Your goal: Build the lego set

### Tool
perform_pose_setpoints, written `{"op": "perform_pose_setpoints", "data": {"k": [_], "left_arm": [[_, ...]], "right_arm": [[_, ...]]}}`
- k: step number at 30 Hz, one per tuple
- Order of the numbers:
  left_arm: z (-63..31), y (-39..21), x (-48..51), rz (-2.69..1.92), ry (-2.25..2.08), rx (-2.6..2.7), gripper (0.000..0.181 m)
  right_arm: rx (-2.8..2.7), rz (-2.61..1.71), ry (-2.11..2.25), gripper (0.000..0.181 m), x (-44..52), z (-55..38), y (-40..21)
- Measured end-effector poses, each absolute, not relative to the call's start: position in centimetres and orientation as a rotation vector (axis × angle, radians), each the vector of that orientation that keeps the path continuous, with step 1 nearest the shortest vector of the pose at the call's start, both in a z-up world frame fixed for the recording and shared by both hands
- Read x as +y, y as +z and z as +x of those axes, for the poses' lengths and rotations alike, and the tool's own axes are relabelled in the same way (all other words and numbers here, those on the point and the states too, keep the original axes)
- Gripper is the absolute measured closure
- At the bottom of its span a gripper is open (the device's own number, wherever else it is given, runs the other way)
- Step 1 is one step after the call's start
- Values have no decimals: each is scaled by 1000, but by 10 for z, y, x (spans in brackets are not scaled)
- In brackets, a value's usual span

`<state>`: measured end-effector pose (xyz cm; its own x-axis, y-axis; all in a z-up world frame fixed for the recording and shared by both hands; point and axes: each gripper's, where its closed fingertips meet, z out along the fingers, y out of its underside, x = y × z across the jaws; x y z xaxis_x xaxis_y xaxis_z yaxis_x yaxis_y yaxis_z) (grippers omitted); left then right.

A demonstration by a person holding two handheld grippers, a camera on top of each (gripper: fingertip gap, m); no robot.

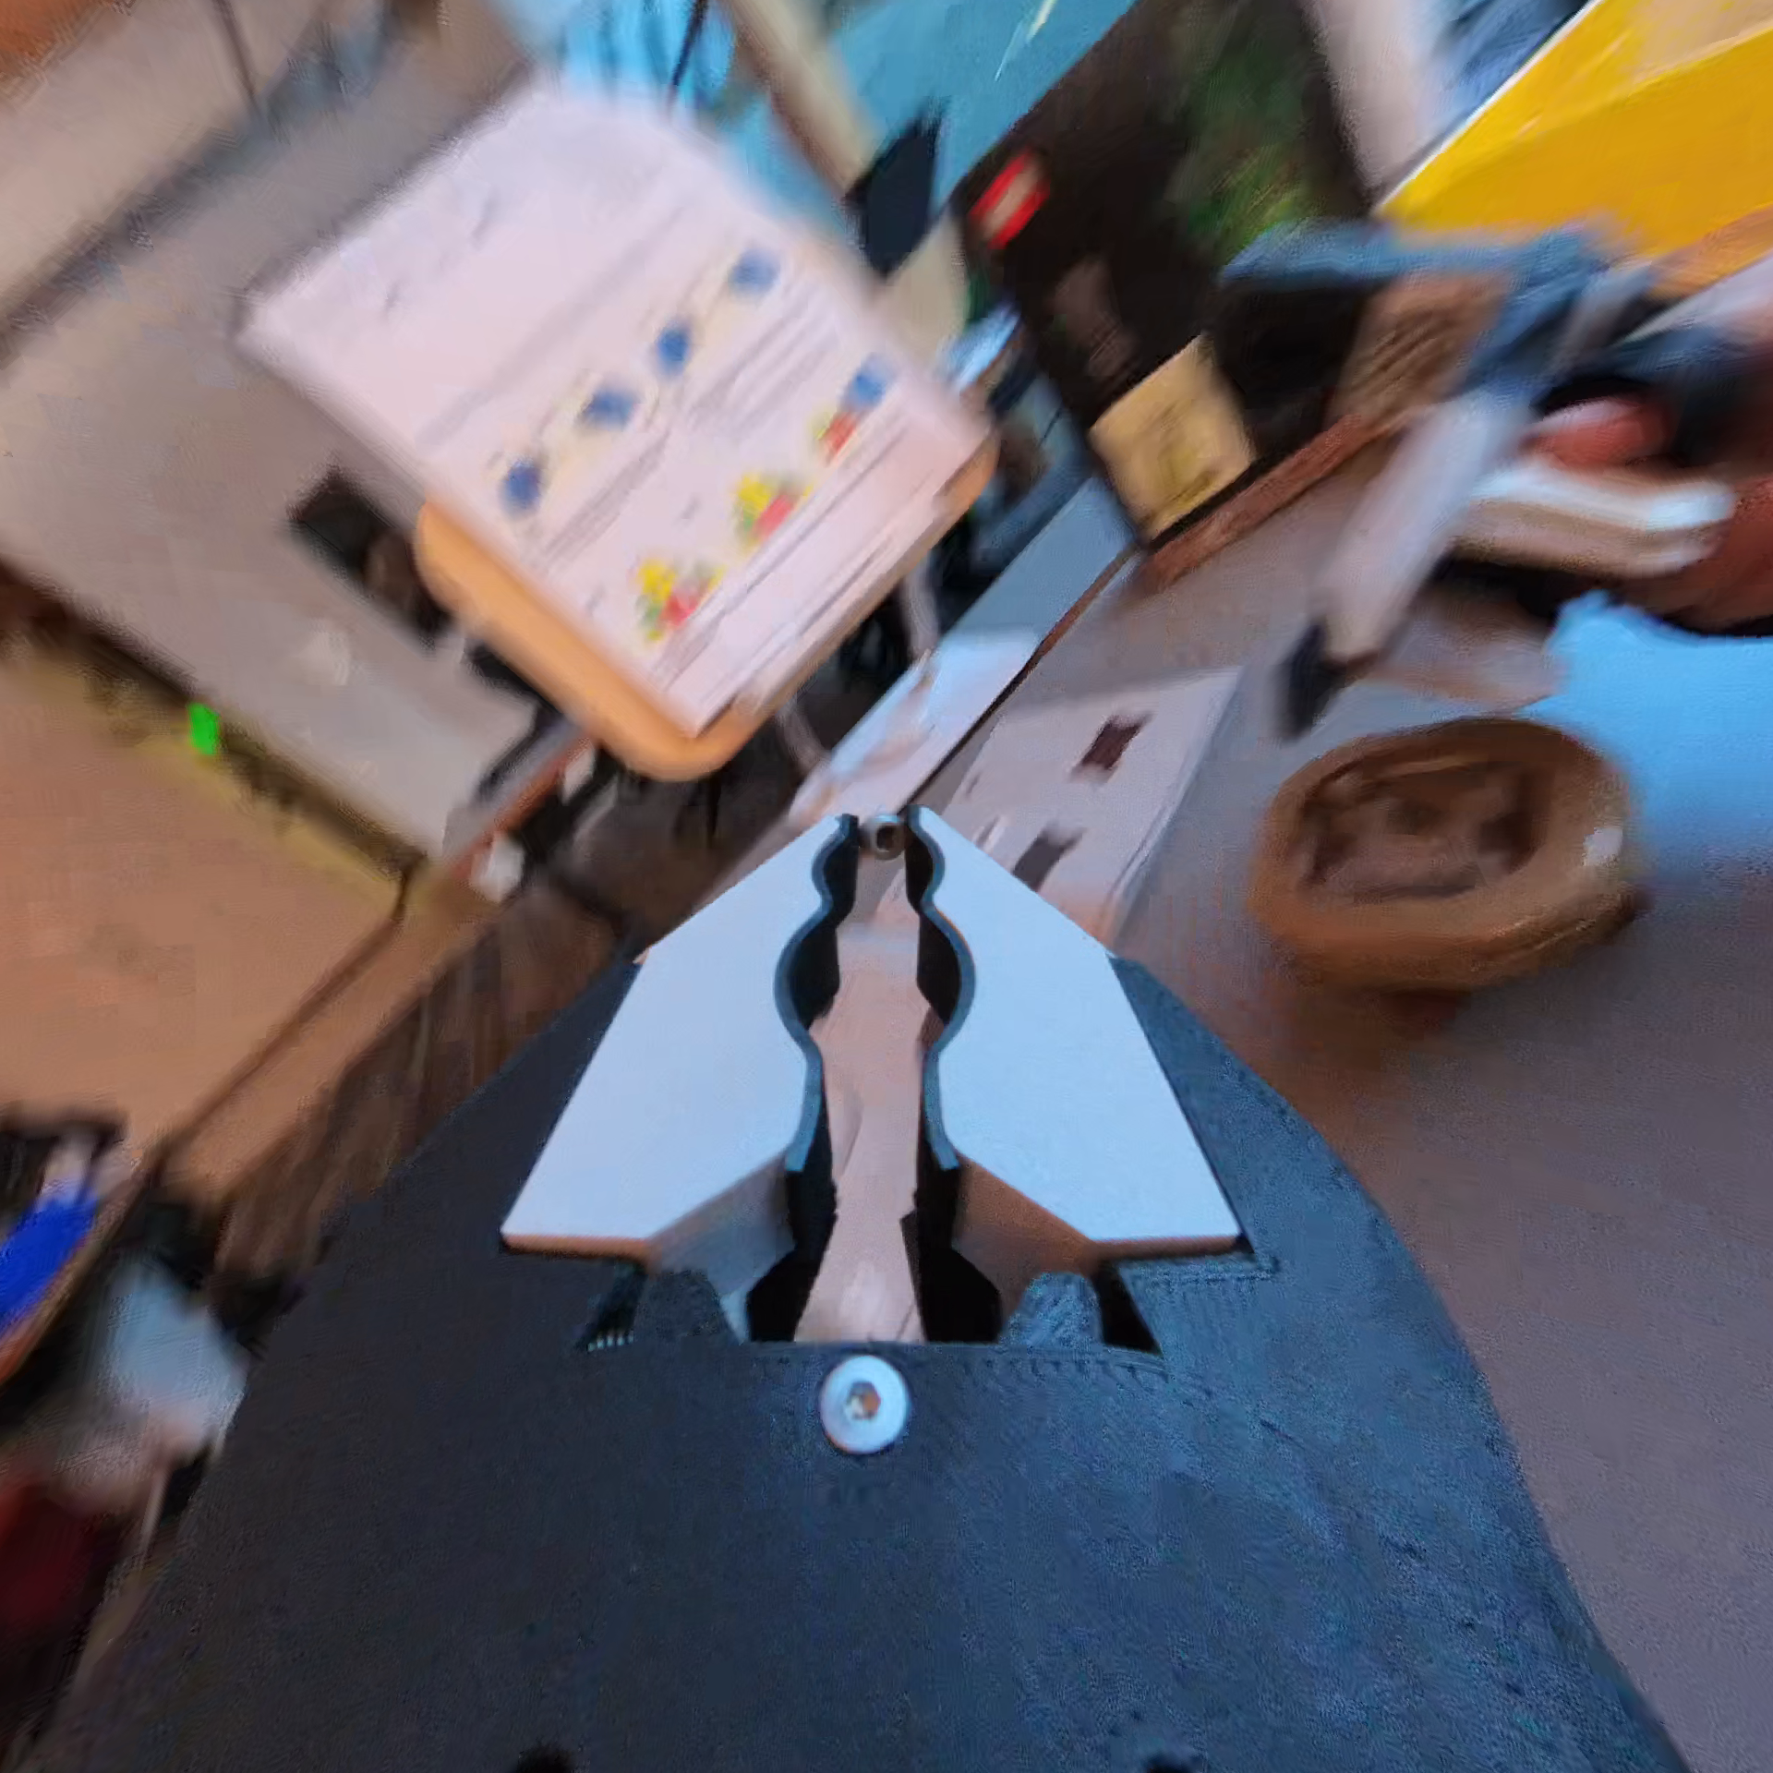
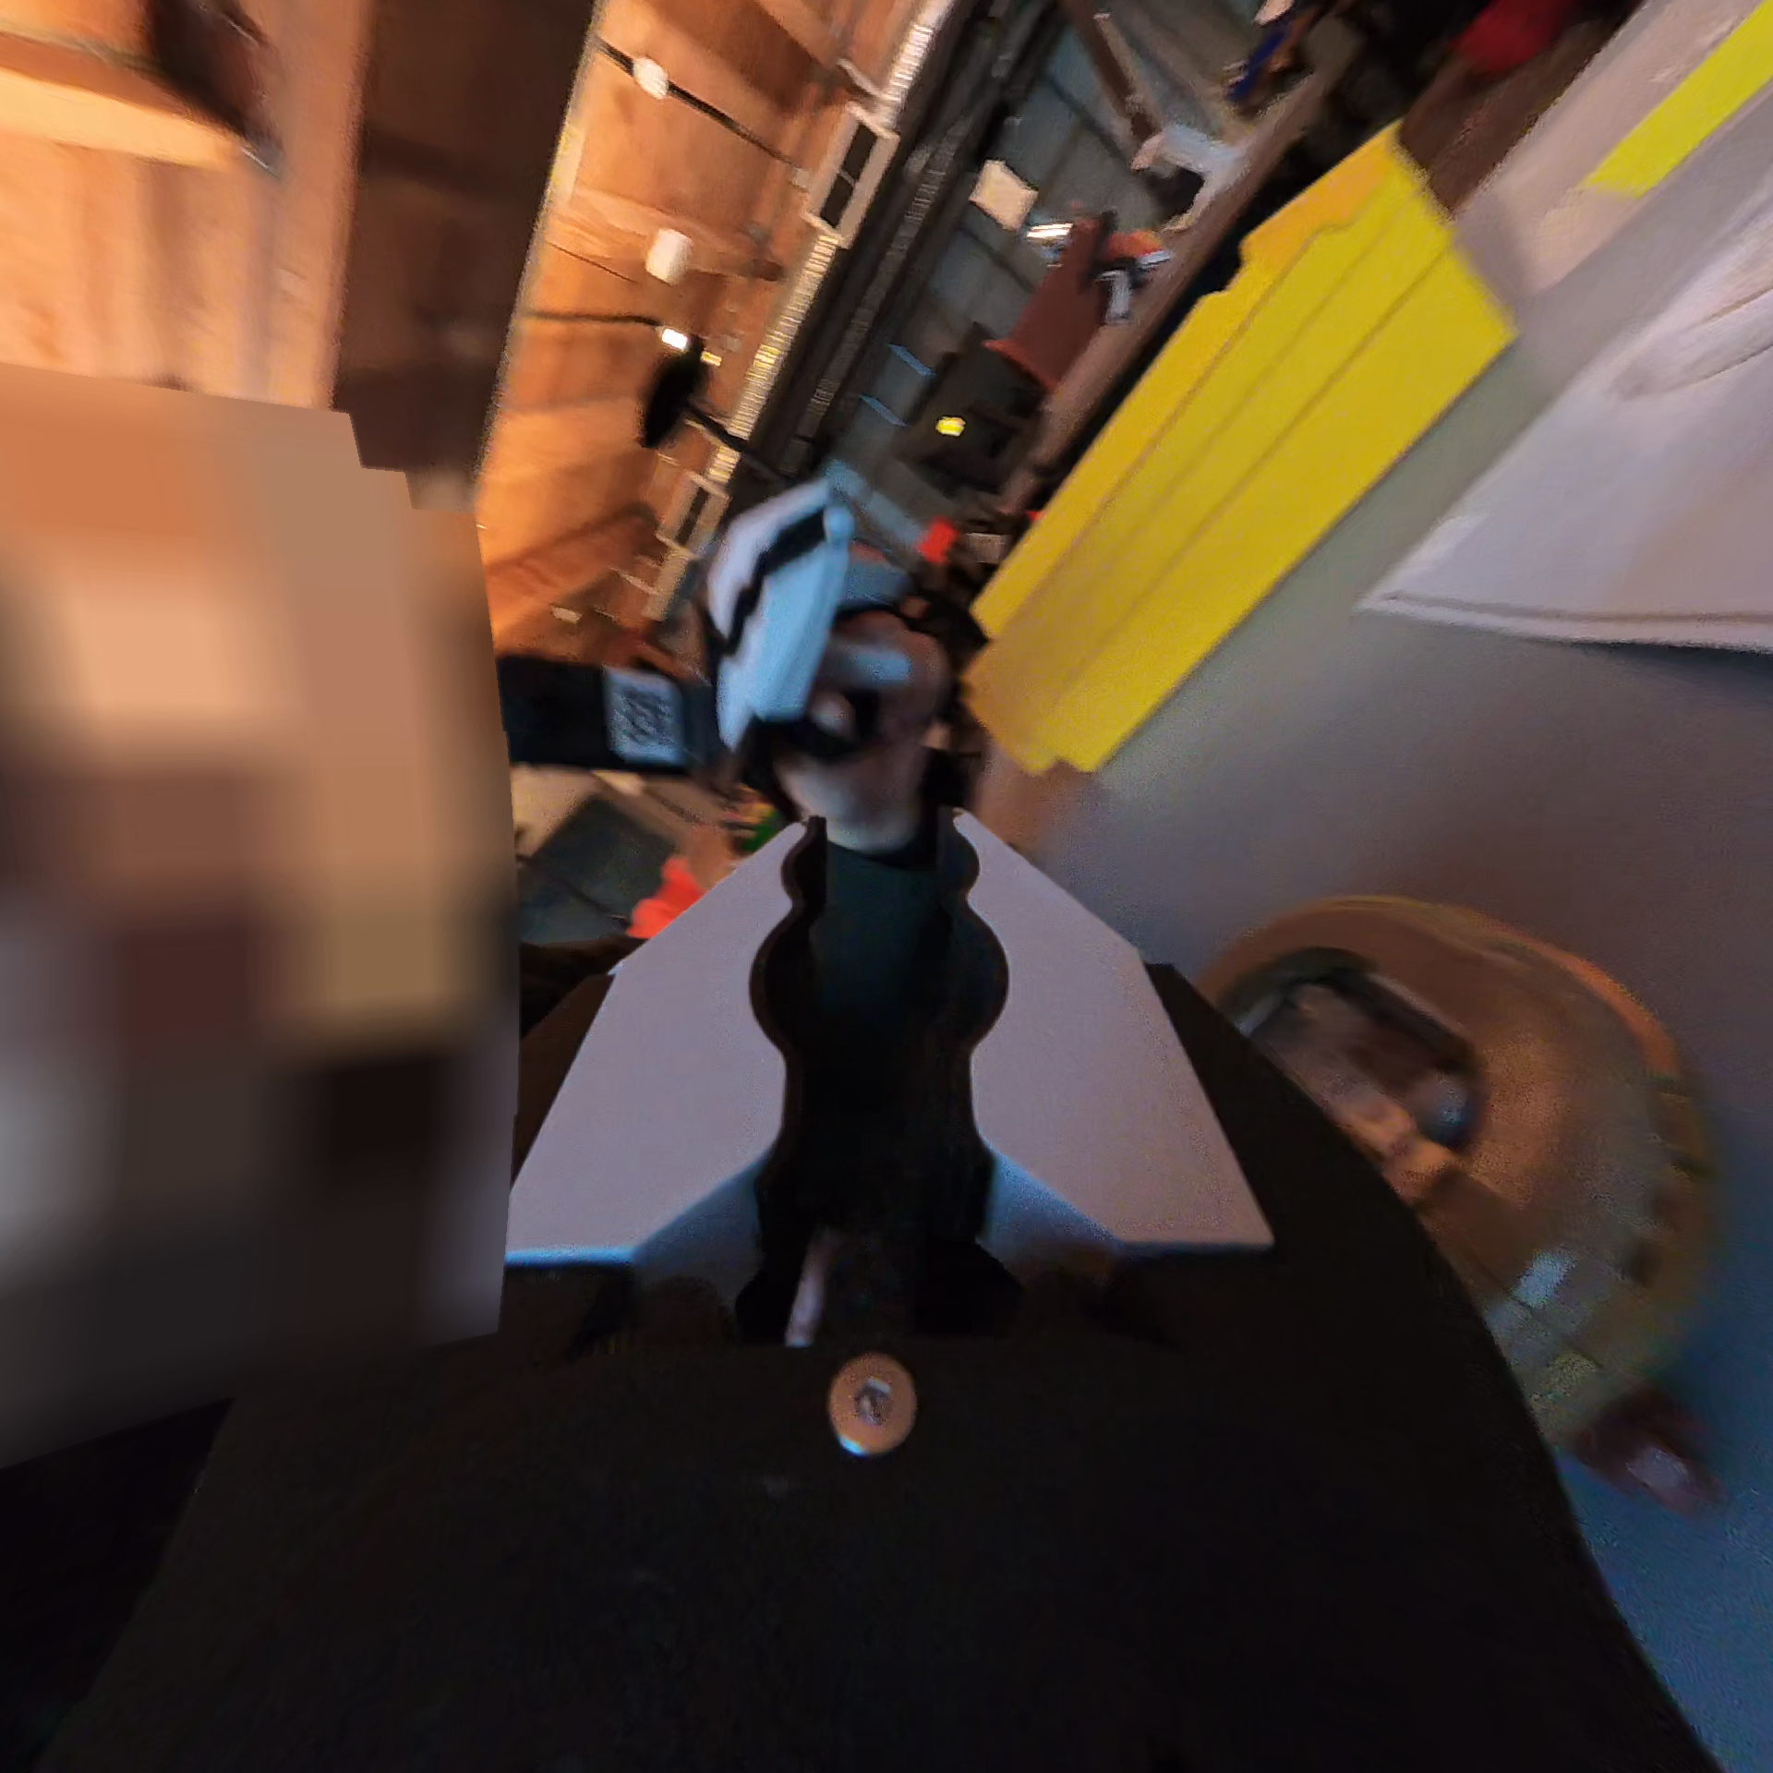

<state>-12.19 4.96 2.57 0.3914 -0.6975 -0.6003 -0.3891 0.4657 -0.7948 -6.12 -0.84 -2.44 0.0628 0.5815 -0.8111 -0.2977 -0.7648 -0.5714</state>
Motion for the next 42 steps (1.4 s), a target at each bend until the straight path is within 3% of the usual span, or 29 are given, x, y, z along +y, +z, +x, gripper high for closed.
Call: {"op": "perform_pose_setpoints", "data": {"k": [4,8,12,14,19,23,25,32,37,42], "left_arm": [[-241,-4,116,-1885,-199,950,174],[-345,-49,160,-2193,-55,599,174],[-370,-82,168,-2339,-137,482,173],[-370,-78,173,-2331,-179,424,153],[-335,-2,176,-1929,-242,390,152],[-191,45,99,-1455,-687,807,149],[-128,16,53,-1427,-867,1066,119],[-42,-104,11,-1481,-873,1545,86],[-31,-114,-16,-1558,-1183,1602,82],[-44,-109,-43,-1526,-1303,1713,107]], "right_arm": [[-310,-1755,1581,160,2,-46,-30],[-280,-1770,1593,161,7,-41,-36],[-317,-1843,1475,160,12,-37,-49],[-345,-1886,1387,158,15,-33,-55],[-426,-2000,1040,157,27,-6,-72],[-613,-2053,762,159,22,5,-83],[-700,-2090,643,160,16,6,-90],[-803,-2238,521,168,-5,-2,-105],[-739,-2321,613,176,-18,1,-109],[-767,-2305,530,181,-9,6,-114]]}}
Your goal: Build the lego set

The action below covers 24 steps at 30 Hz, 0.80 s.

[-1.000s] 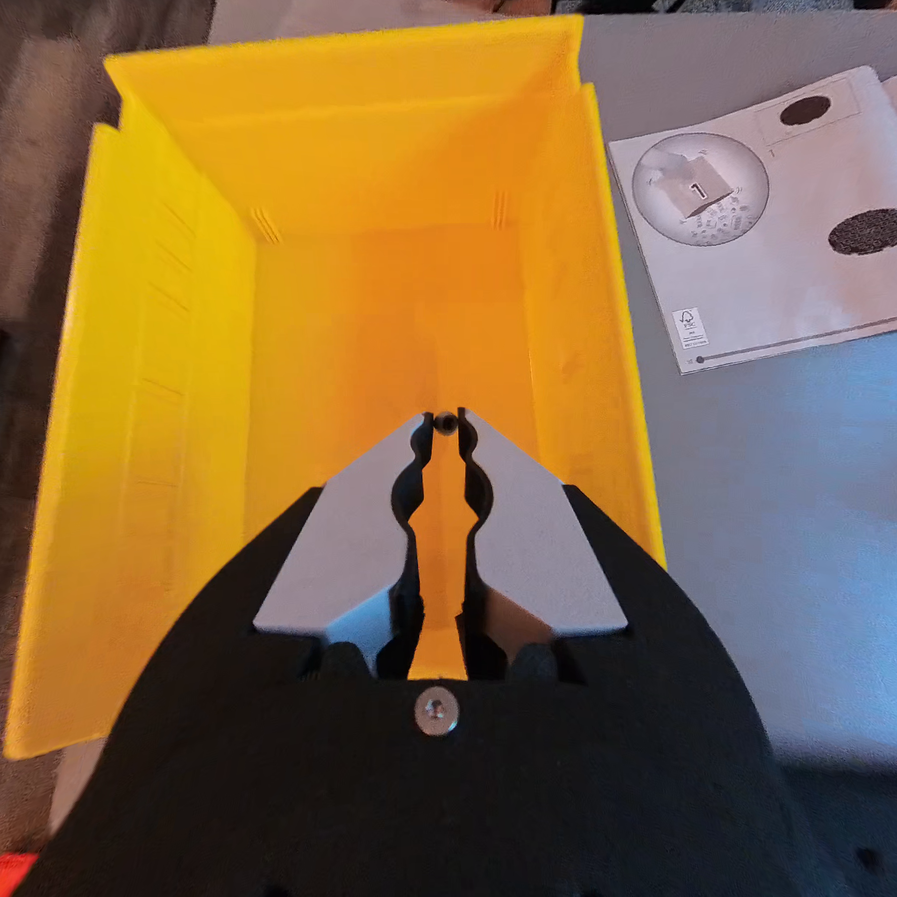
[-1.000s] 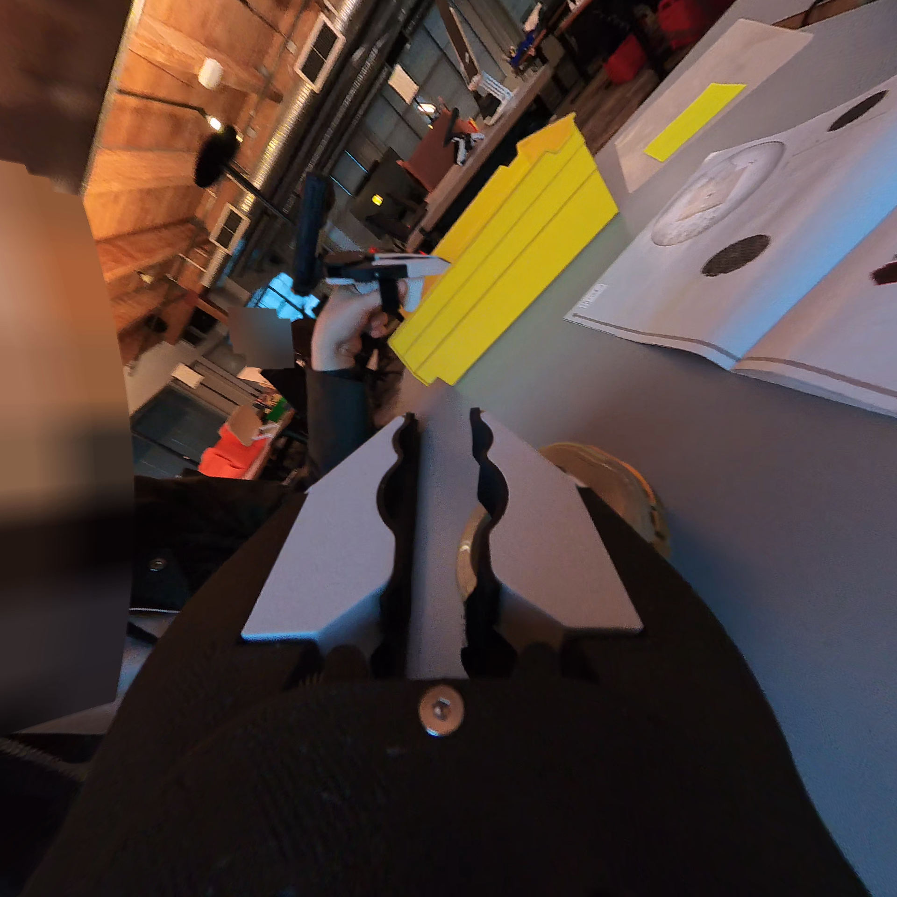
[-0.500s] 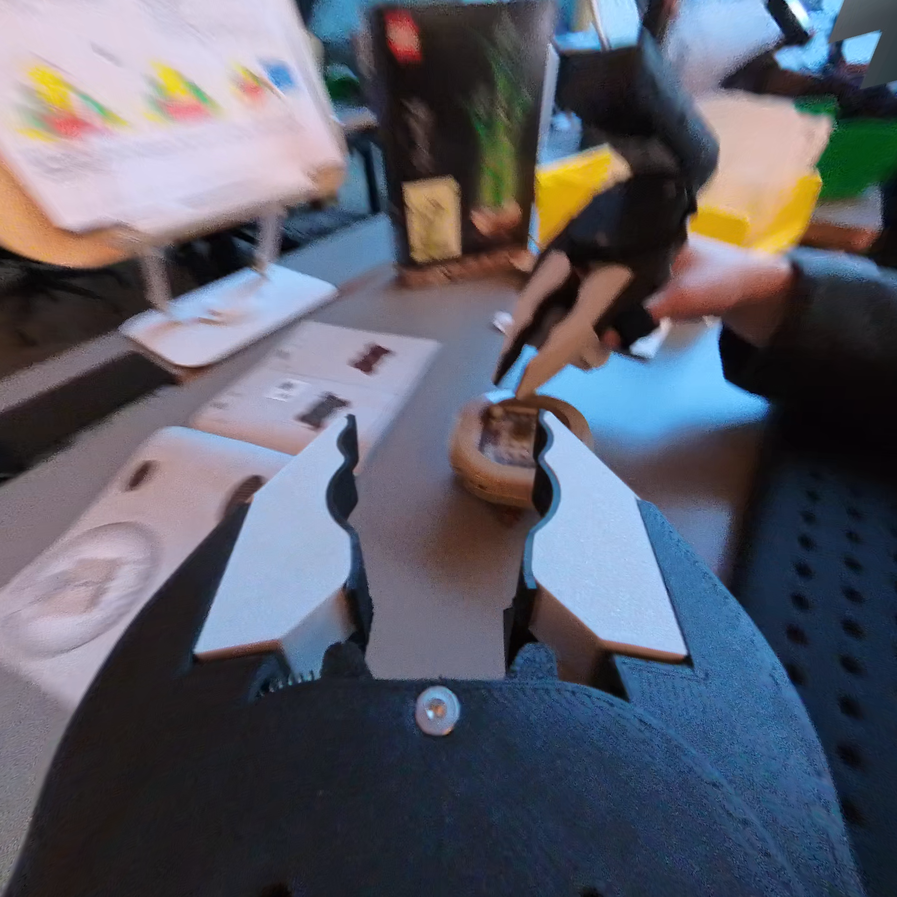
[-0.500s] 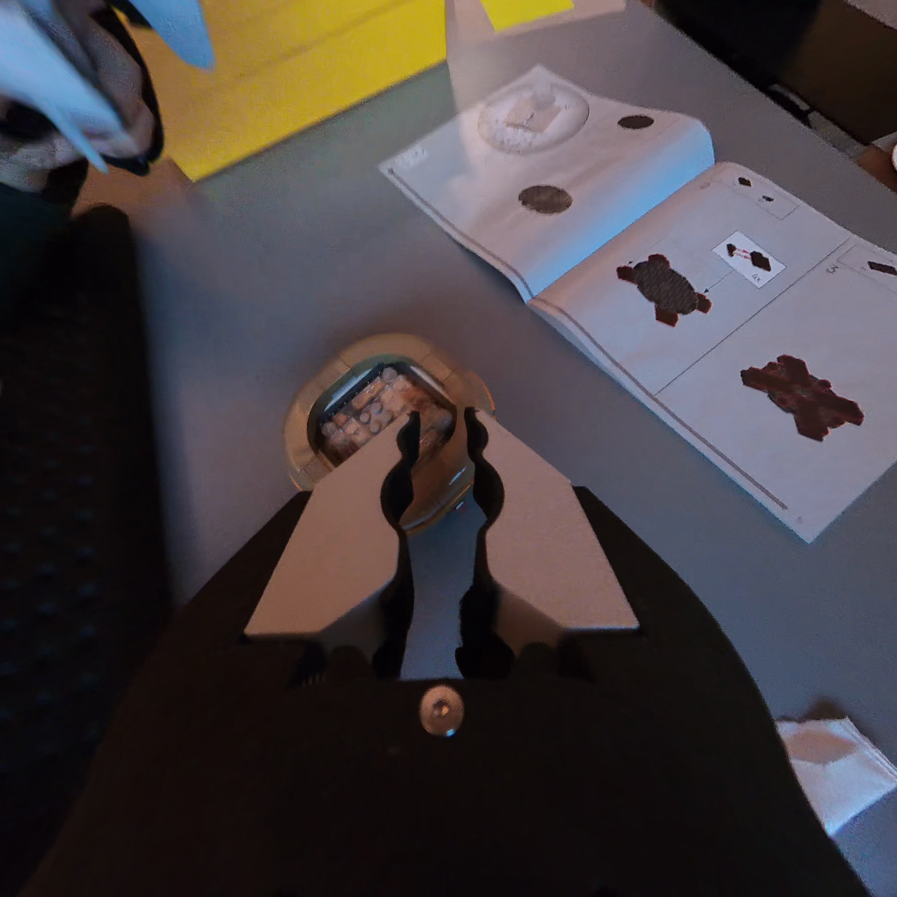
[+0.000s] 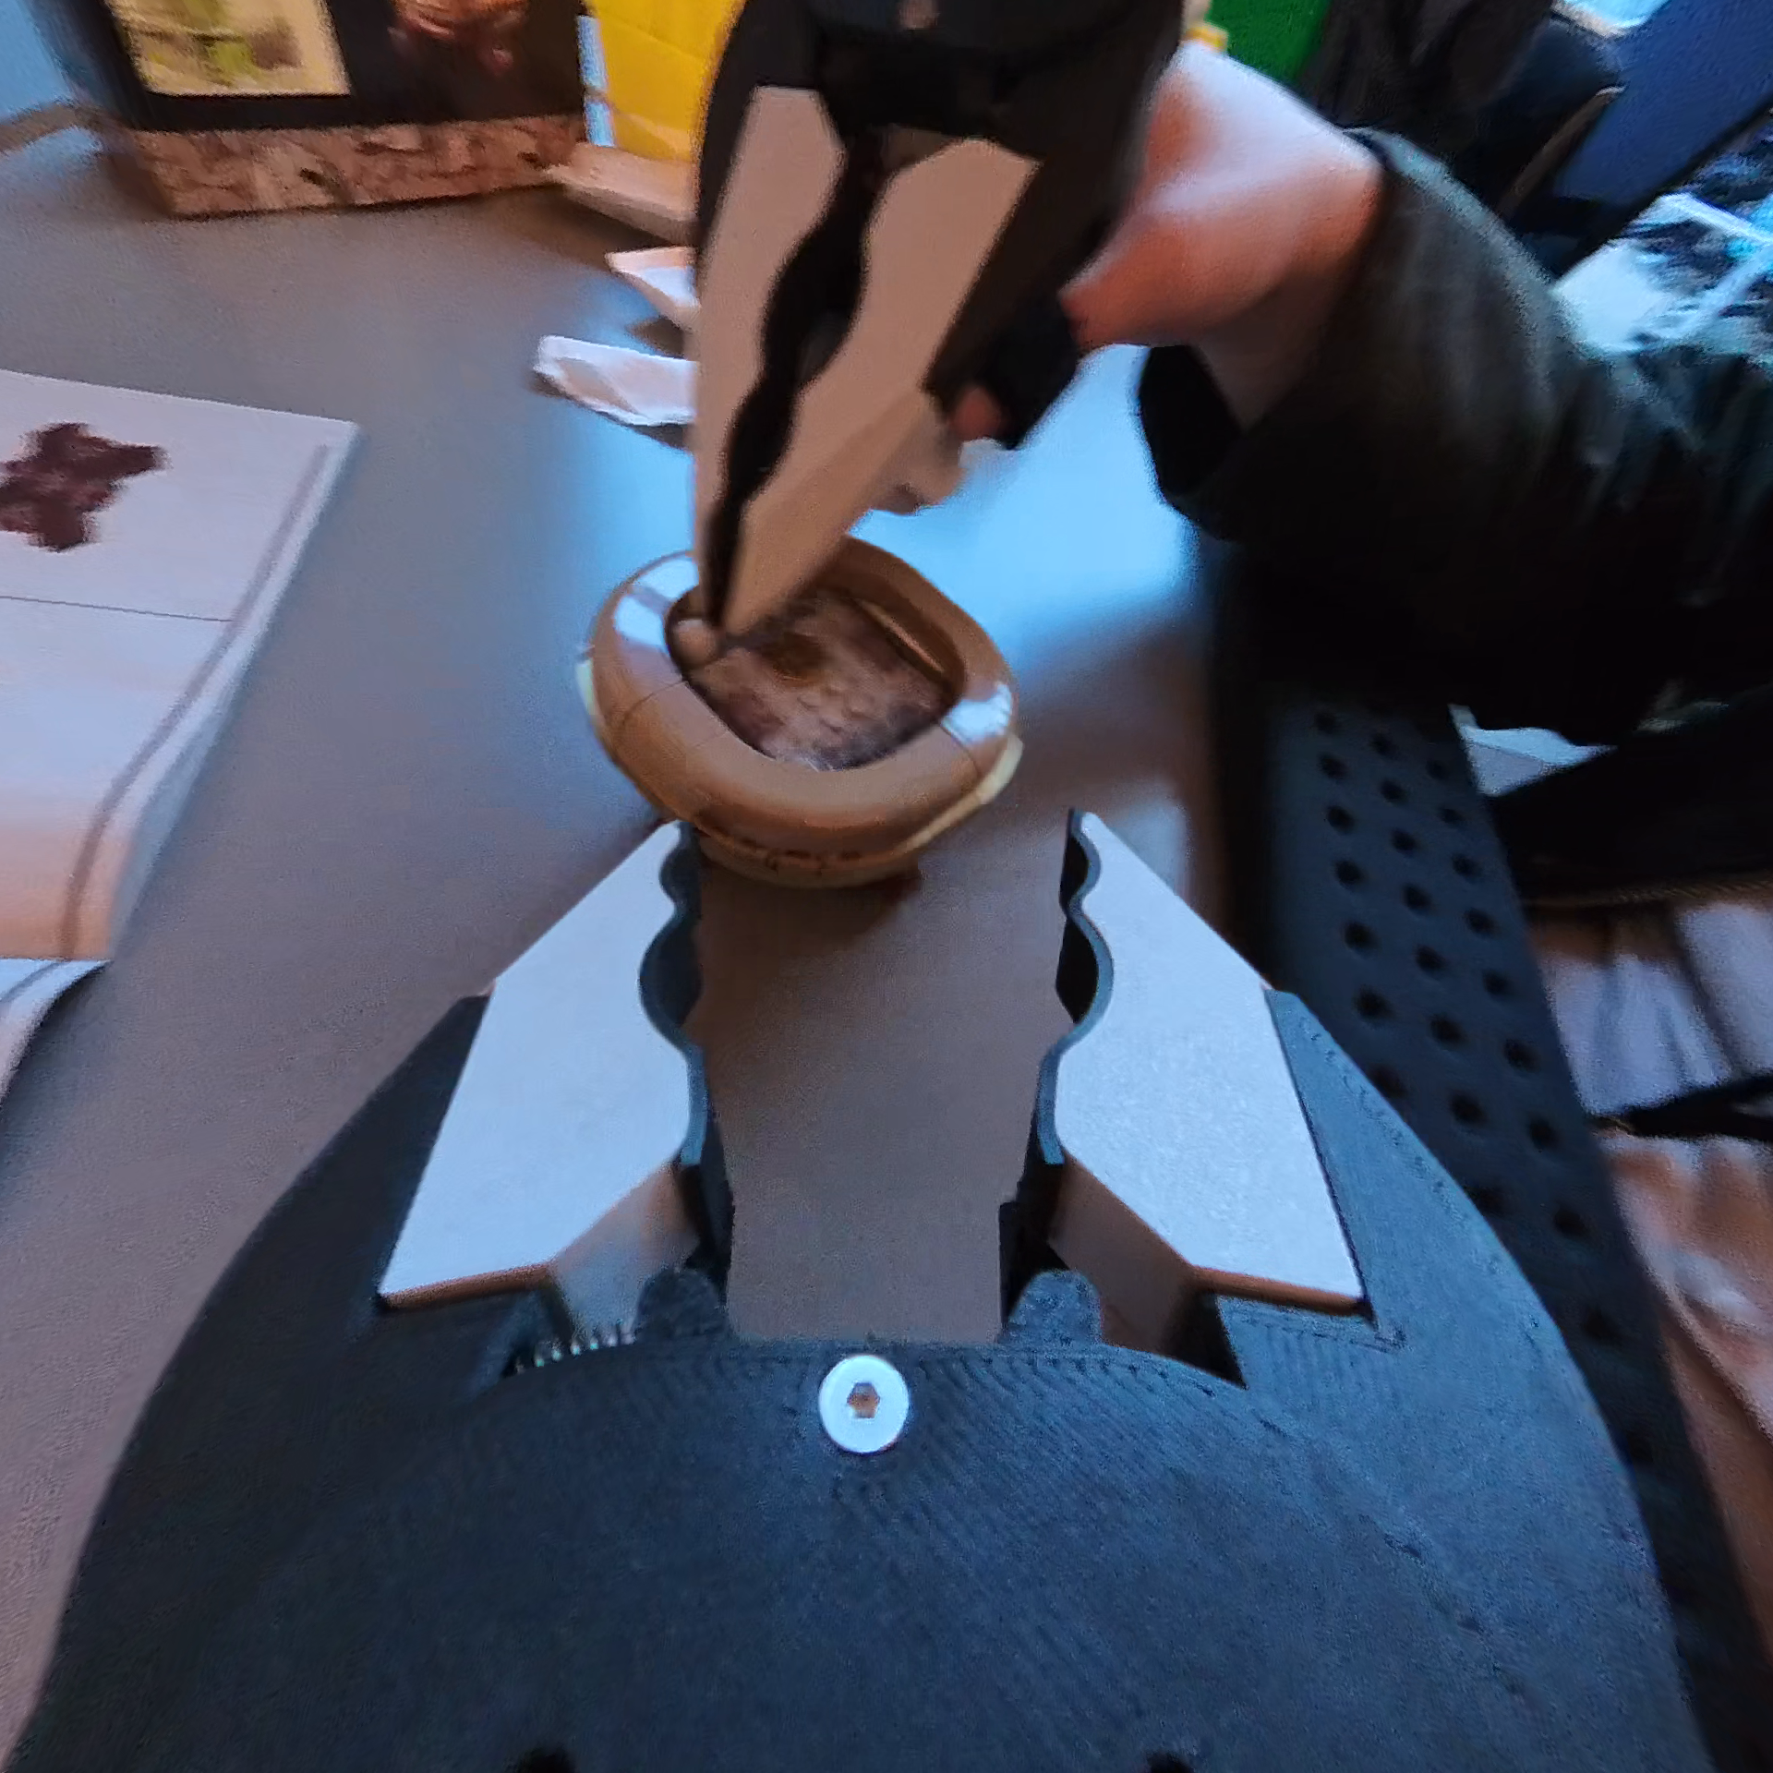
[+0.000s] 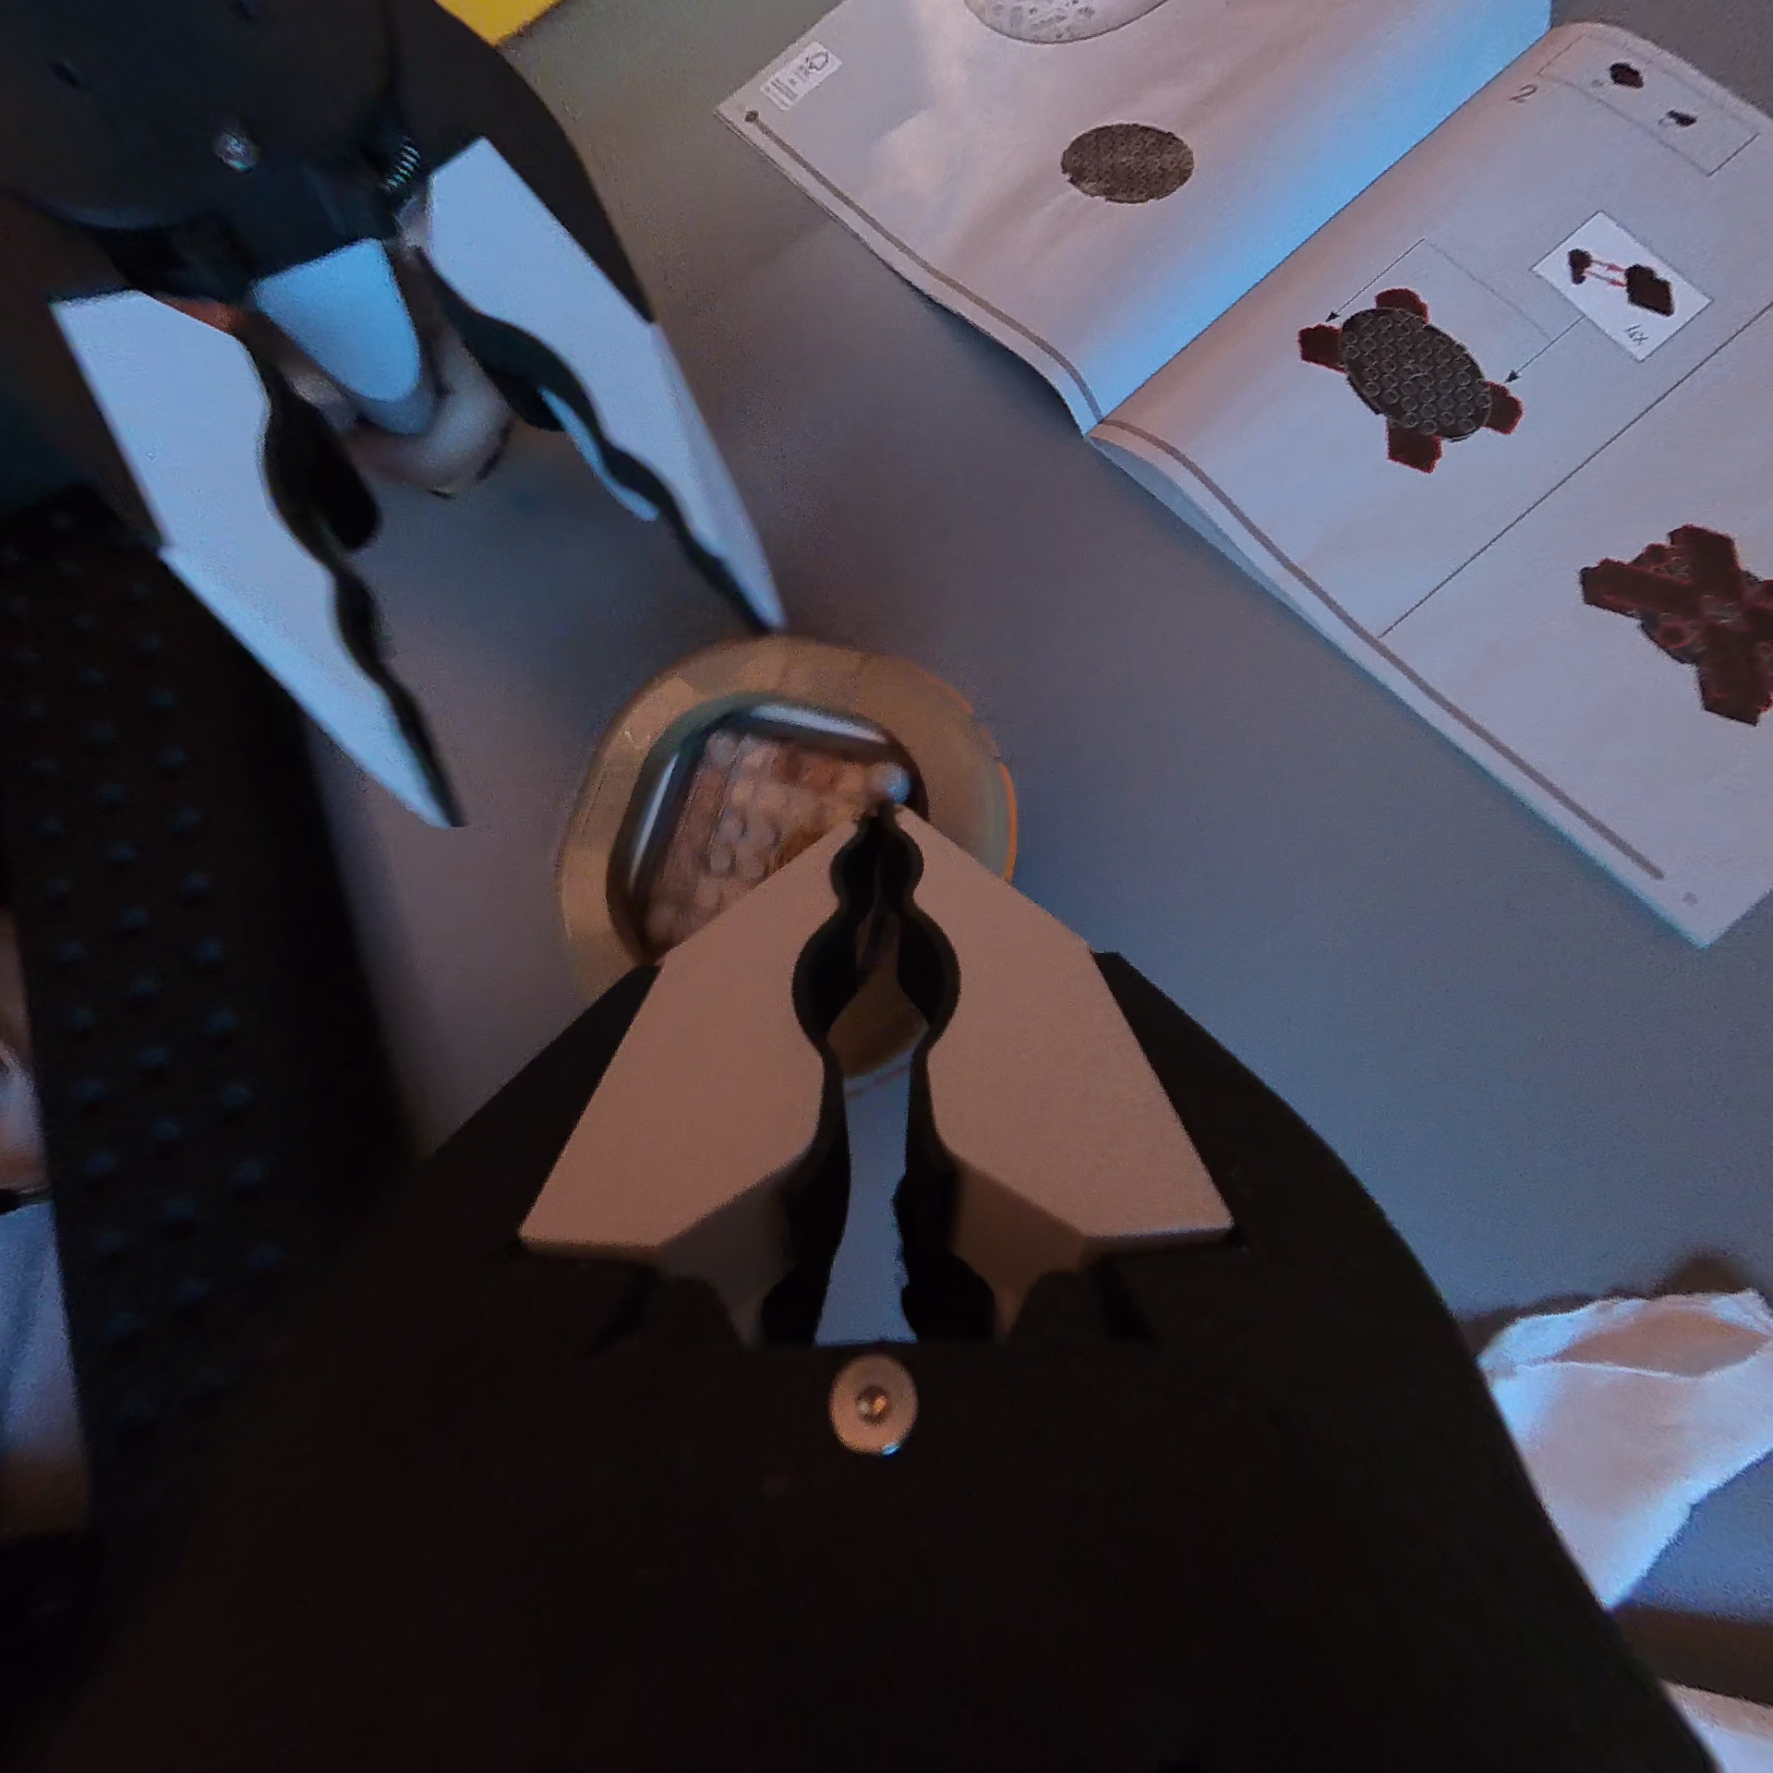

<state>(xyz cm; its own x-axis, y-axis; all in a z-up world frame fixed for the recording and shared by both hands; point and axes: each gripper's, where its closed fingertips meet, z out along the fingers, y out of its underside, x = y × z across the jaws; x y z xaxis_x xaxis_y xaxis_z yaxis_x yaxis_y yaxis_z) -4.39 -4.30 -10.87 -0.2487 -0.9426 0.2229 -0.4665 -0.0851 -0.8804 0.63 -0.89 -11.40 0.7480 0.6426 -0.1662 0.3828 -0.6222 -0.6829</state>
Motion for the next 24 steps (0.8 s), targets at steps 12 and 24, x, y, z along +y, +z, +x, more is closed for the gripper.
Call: {"op": "perform_pose_setpoints", "data": {"k": [12,24], "left_arm": [[-31,-114,-32,-1478,-1177,1669,87],[-30,-128,-41,-1365,-994,1777,81]], "right_arm": [[-816,-2254,468,159,-3,-3,-113],[-1082,-2113,518,169,-20,-51,-110]]}}
